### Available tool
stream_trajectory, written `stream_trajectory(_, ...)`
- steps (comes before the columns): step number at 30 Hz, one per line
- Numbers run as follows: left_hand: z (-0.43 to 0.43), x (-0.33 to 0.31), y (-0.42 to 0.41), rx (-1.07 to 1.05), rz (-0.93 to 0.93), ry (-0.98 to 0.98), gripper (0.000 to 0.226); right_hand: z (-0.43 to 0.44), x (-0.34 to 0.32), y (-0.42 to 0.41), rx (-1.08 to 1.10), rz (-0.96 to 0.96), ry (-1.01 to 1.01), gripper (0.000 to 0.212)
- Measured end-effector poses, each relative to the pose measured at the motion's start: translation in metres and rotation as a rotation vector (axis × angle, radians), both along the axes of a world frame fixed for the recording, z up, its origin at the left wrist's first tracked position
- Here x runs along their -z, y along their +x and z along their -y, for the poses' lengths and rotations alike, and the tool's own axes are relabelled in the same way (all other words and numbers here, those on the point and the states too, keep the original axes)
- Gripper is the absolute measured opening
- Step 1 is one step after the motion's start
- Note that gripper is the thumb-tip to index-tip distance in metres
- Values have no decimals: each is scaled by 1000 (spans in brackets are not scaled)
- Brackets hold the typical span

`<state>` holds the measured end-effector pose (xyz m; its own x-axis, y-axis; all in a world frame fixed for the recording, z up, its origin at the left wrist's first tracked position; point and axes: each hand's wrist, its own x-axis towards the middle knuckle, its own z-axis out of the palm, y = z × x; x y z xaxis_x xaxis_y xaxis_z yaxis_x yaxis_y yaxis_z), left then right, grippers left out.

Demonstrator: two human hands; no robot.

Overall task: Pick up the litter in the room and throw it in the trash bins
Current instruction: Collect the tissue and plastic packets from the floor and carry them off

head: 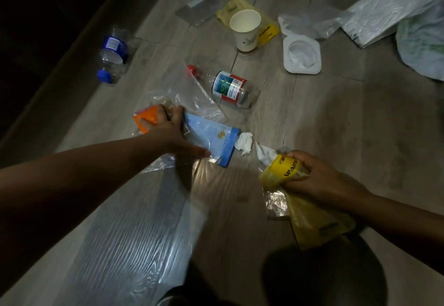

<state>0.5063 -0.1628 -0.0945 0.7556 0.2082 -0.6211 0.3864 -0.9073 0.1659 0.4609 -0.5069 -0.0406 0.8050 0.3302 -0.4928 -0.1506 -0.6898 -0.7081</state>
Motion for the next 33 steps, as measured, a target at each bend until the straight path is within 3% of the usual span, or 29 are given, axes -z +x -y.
stream_trajectory(9,1,-12,8,68,46,49,131,-7,5,9,14,48,16,57)
stream_trajectory(22,12,-26,16,51,-3,70,131,2,6,2,9,48,28,57)
stream_trajectory(33,4,-27,33,-102,32,-79,94,9,12,4,38,74,32,57)
